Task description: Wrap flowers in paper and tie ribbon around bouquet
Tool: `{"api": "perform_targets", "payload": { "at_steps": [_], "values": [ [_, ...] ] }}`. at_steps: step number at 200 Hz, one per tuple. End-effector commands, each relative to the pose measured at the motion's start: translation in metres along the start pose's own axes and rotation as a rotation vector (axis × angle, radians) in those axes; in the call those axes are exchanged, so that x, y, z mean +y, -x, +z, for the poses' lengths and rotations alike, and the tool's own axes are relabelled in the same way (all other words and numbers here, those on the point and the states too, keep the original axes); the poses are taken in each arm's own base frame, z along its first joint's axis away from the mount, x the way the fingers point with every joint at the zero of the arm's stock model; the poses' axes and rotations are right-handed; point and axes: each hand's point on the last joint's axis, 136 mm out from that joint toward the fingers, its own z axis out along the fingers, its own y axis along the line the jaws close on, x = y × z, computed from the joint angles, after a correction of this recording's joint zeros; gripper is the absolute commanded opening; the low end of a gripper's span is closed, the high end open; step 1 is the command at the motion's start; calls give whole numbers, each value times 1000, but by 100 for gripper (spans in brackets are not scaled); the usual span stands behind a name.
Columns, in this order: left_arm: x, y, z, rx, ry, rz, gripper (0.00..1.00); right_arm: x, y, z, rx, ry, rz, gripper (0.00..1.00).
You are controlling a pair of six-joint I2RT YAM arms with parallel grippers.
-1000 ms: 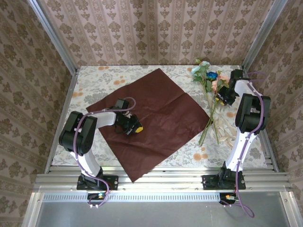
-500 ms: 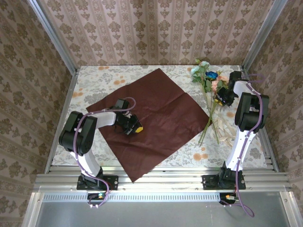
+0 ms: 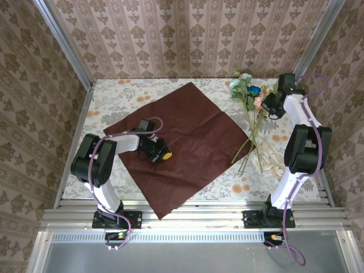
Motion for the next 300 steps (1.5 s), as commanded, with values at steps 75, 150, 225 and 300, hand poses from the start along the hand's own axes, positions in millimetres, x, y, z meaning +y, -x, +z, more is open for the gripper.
{"api": "perform_targets", "payload": {
  "at_steps": [75, 150, 225, 300],
  "values": [
    [22, -21, 14, 40, 20, -56, 0, 202, -95, -61, 41, 462, -323, 0],
    [4, -32, 26, 15, -55, -81, 0, 310, -211, 16, 299, 555, -412, 0],
    [-17, -18, -35, -115, -91, -44, 0, 304, -220, 27, 365, 455, -441, 51],
    [-3, 45, -52, -133, -91, -52, 0, 115, -99, -20, 206, 189, -306, 41]
  ]
}}
